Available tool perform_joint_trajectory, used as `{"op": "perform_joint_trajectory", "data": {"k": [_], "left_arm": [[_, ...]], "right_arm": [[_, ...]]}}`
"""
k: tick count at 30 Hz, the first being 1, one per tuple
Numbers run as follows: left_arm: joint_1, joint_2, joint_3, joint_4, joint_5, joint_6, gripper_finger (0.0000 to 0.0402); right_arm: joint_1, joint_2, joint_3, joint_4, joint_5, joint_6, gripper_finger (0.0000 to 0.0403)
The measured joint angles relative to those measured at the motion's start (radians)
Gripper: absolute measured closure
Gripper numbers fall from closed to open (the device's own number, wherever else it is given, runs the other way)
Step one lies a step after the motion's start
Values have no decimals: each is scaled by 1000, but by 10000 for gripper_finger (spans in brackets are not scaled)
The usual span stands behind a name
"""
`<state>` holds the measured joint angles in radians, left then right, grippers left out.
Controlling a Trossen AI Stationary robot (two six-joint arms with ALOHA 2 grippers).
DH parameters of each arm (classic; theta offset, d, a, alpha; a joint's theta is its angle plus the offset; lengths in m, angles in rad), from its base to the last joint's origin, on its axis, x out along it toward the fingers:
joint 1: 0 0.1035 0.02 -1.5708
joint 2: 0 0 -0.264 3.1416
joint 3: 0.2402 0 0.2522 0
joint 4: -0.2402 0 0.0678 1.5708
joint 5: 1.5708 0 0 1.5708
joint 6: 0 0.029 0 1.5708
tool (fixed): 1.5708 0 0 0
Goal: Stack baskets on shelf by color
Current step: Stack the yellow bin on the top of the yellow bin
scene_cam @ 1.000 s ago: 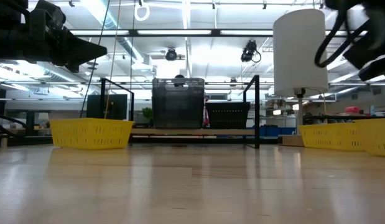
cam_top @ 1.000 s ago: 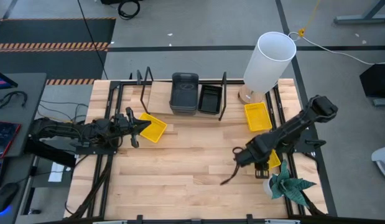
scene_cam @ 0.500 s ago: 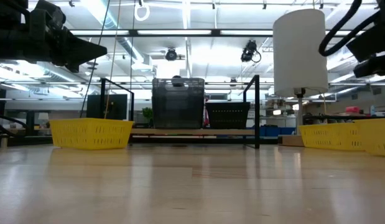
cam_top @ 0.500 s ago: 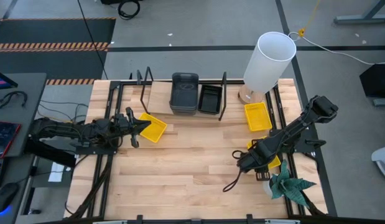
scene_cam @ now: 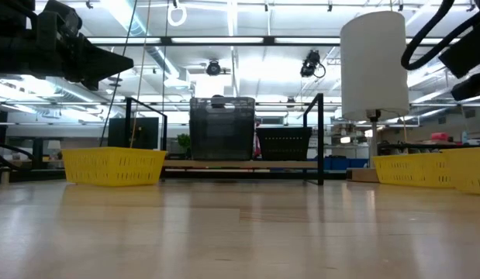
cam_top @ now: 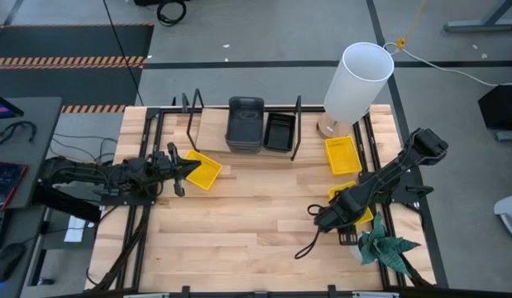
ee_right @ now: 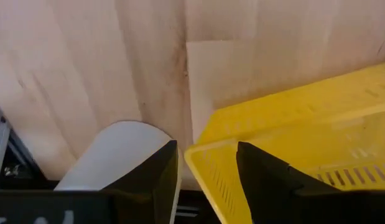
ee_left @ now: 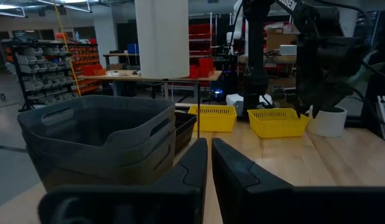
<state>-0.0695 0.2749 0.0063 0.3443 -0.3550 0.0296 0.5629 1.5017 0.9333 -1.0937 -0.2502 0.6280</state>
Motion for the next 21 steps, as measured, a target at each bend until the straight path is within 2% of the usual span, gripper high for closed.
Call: {"op": "perform_joint_trajectory", "data": {"k": [5,12,21], "left_arm": [[0,0,0,0,0,0,376],[0,0,0,0,0,0,367],[0,0,0,0,0,0,373]], "right_arm": [[-15,20,0,-10,-3,65,233],[-94,20,-6,-21,14,224,237],[-162,20,-106,33,22,295,256]]}}
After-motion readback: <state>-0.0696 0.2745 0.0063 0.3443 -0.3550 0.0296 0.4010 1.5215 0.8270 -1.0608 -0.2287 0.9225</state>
